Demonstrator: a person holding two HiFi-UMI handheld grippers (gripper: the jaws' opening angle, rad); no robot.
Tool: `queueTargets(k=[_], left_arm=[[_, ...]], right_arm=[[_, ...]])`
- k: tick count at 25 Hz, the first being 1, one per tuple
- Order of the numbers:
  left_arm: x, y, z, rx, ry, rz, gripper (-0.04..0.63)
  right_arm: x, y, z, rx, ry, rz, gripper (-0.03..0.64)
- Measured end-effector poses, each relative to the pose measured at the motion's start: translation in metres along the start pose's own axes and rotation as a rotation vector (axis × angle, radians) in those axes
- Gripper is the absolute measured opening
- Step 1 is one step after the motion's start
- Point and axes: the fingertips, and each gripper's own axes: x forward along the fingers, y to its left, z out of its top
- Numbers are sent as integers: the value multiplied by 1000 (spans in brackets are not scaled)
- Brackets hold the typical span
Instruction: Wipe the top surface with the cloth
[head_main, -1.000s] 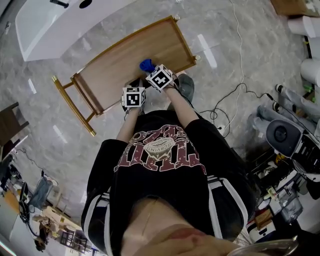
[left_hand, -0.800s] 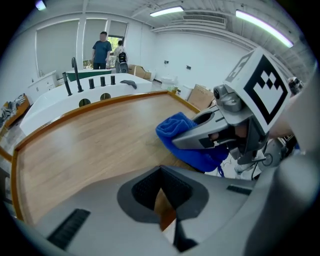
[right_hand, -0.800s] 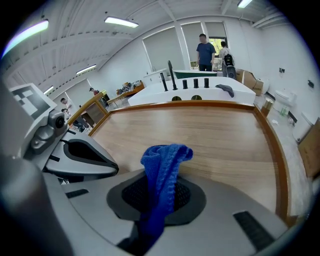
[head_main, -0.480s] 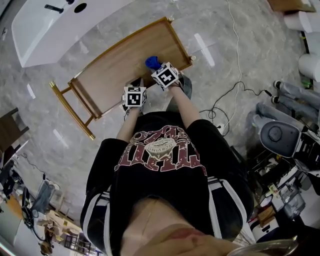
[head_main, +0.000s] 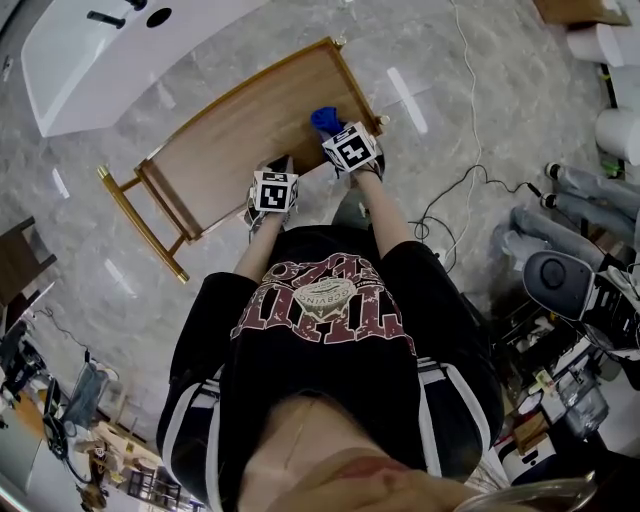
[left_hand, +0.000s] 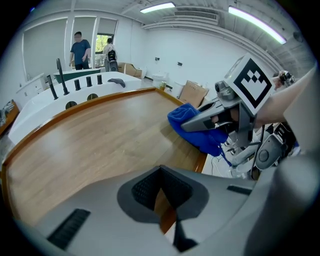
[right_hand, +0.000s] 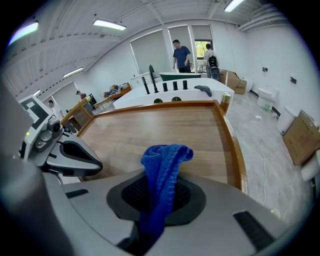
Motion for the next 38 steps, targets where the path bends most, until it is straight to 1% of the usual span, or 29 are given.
queueTargets(k=[8, 12, 16, 22, 27, 31, 34, 36, 38], left_arm=[[11, -13, 8, 46, 10, -32, 46], [14, -18, 9, 52, 18, -41, 46], [16, -20, 10, 65, 9, -41, 46], [25, -25, 14, 59, -5, -36, 46], [22, -19, 10, 37, -1, -25, 46], [14, -9, 9, 2, -20, 2, 46], [8, 6, 9, -45, -38, 30, 46], [4, 18, 5, -95, -49, 51, 46], [-2, 26, 1, -137, -65, 70, 46]], right_arm=[[-10, -31, -8, 38, 3, -56, 57], [-17, -46, -13, 52, 1, -90, 57], [-22, -55, -15, 41, 16, -117, 57], [-31, -69, -18, 3, 33, -159, 57], [-34, -69, -20, -84, 63, -240, 57], [-39, -77, -23, -113, 93, -333, 57], [-37, -81, -19, -109, 110, -347, 57], [-36, -81, -17, -94, 115, -344, 57], [-36, -77, -12, -66, 85, -330, 57]])
